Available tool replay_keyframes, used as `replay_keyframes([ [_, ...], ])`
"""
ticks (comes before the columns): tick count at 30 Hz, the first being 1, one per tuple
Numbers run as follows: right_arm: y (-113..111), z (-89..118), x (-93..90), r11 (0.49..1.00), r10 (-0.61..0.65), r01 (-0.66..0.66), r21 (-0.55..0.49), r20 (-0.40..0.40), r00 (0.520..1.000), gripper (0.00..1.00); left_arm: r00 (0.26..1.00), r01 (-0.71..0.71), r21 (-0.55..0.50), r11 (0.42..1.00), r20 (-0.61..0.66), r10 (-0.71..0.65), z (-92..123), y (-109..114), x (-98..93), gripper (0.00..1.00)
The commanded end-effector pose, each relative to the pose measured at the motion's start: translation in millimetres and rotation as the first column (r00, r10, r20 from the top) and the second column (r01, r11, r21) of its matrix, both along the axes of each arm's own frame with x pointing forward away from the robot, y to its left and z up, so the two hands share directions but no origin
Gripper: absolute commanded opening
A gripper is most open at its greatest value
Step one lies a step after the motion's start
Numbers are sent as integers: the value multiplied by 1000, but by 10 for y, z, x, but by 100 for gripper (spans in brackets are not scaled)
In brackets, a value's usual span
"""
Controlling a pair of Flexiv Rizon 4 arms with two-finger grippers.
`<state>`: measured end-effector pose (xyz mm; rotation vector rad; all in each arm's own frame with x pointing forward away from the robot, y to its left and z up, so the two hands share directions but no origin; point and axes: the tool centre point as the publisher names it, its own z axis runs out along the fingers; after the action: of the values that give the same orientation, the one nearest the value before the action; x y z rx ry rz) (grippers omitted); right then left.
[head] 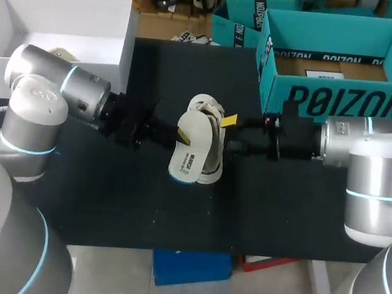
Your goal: Take the shoe out of the shoebox, open the shoe tongue, remove and reinsert the insole, then place the shoe into the shoebox
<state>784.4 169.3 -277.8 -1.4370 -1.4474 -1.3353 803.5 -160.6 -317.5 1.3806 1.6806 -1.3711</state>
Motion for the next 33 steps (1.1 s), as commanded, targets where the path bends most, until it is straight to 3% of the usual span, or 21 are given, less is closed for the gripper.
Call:
replay_keyframes([
  [1,-121,106,-215,994,-110,110,-22,13,994,100,1000,7,18,1000,4,-7,70,33,-74,0],
  [12,-232,181,-322,989,-138,138,-60,1,990,100,999,46,-26,999,21,-46,331,55,-223,0],
  [33,-463,310,-503,960,-244,237,-146,-27,969,100,976,206,52,977,-82,-201,90,-6,-446,0],
])
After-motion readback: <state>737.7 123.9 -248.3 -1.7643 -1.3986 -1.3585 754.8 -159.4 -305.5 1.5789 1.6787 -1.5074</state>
